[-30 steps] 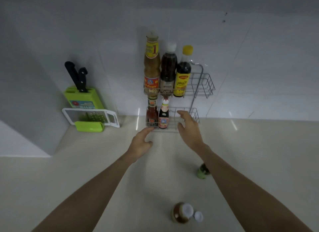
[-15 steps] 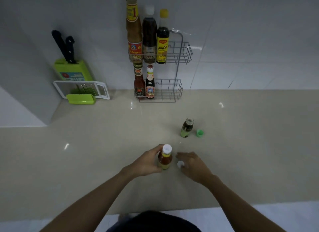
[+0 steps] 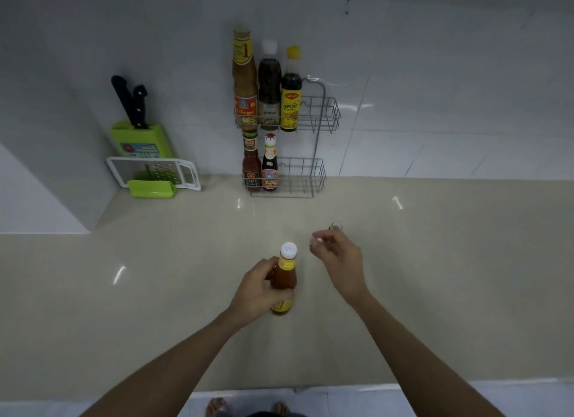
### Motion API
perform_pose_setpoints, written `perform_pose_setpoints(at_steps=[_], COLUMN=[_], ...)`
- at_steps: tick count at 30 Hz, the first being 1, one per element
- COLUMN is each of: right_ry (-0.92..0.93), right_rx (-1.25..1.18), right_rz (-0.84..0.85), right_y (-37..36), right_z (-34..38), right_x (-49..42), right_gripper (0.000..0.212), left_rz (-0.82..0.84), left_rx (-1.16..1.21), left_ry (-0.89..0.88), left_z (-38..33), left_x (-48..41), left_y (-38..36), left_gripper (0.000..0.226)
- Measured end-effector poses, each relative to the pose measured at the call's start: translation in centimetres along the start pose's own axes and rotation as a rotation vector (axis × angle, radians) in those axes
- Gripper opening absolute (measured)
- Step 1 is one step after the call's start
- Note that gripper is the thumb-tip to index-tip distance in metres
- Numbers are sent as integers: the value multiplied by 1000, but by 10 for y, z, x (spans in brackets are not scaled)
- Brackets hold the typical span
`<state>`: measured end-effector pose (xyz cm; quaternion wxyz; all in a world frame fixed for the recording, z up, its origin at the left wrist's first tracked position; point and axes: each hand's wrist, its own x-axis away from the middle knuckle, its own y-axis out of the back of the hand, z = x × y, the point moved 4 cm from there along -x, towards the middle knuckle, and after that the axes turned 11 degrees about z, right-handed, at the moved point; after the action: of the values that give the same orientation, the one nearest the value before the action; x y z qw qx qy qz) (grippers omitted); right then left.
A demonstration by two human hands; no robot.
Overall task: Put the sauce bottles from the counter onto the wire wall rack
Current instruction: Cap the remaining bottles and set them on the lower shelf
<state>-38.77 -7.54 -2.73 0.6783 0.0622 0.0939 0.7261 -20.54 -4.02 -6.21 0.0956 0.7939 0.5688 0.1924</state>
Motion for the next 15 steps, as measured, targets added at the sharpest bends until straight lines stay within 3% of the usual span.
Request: perform_pose_setpoints(at_steps=[3, 9, 15], right_ry=[89, 231, 199], right_rx=[-269, -121, 30], right_rz=[130, 319, 743], right_y=[-15, -16, -7], right_z=[63, 123, 180], right_x=[-13, -32, -48], right_gripper=[10, 12, 29], left_rz=[-42, 101, 386], left_rx=[136, 355, 528], left_ry=[-17, -120, -200], left_z=[-21, -70, -100], left_x=[-3, -5, -2], left_y=[12, 40, 60], left_gripper=[37, 38, 50])
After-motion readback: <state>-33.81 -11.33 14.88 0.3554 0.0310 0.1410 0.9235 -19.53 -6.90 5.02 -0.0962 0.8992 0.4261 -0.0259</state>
